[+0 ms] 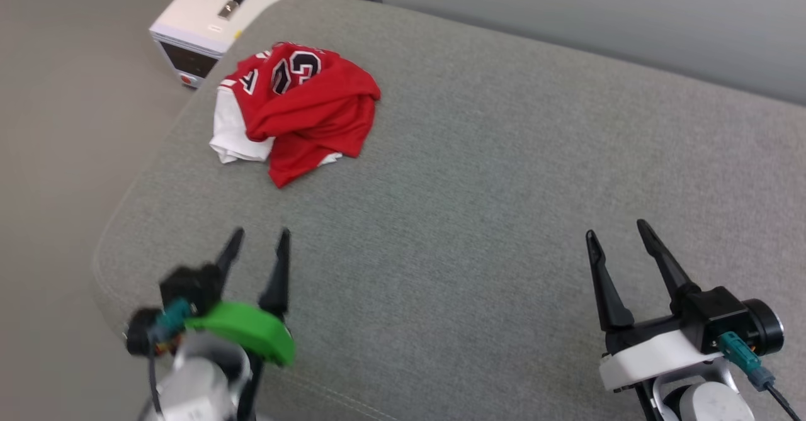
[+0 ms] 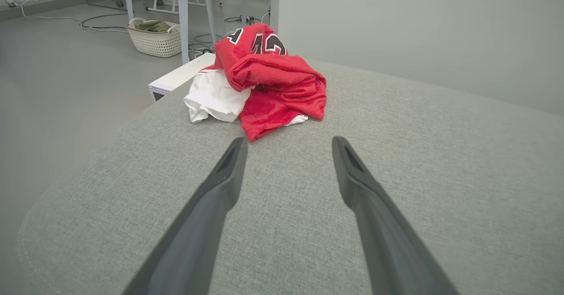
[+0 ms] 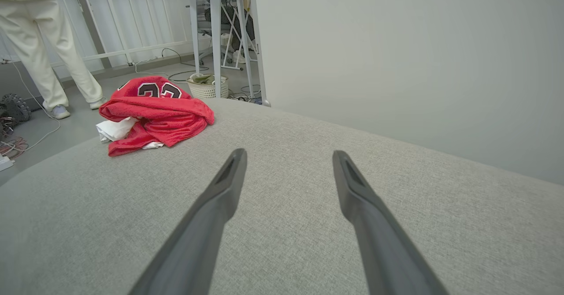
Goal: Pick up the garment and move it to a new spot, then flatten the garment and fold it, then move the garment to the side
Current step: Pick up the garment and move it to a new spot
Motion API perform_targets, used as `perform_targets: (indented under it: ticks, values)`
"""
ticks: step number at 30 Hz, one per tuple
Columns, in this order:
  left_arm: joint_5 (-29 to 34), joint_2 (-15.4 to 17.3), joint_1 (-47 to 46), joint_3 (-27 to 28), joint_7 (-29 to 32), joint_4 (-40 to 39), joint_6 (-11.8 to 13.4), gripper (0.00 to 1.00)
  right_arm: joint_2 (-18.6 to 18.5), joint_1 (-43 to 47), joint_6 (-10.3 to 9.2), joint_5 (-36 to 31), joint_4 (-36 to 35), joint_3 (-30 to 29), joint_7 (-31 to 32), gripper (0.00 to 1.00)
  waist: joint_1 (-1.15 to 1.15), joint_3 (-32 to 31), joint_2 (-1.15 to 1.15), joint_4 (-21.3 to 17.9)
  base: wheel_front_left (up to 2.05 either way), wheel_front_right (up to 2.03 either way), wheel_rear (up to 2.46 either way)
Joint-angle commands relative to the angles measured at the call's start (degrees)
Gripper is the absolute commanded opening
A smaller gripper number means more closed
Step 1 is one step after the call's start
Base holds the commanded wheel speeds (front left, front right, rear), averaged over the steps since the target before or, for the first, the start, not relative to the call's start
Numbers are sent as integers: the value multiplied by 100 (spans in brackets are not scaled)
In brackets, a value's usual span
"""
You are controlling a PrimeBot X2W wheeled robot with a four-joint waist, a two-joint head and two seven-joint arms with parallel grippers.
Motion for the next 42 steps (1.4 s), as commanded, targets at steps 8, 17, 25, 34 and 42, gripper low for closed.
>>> perform_targets:
  ticks: [8, 17, 25, 34, 42]
  values:
    - [-507, 1167, -2055, -465, 1284, 828, -75, 100, -266, -420, -5, -87, -432, 2, -35, 100, 0, 1305, 0, -924, 0, 0, 0]
    - [-1628, 2721, -3580, -1592, 2982, 1092, -77, 100, -307, -725, -5, -131, -681, 148, -35, 100, 0, 1992, 0, -1468, 0, 0, 0]
    - [-2470, 3400, -4198, -2208, 4078, 1578, -77, 100, -294, -838, -5, -136, -709, 158, -35, 100, 0, 2292, 0, -1712, 0, 0, 0]
    - [-3018, 3588, -4338, -2538, 4219, 2115, -78, 0, -248, -836, -5, -200, -644, 175, -35, 100, 0, 2332, 0, -1778, 0, 0, 0]
    - [-2888, 3607, -4327, -2586, 3506, 2319, -78, 0, -185, -756, -5, -197, -442, 181, -35, 100, 0, 1799, 0, -1707, 0, 0, 0]
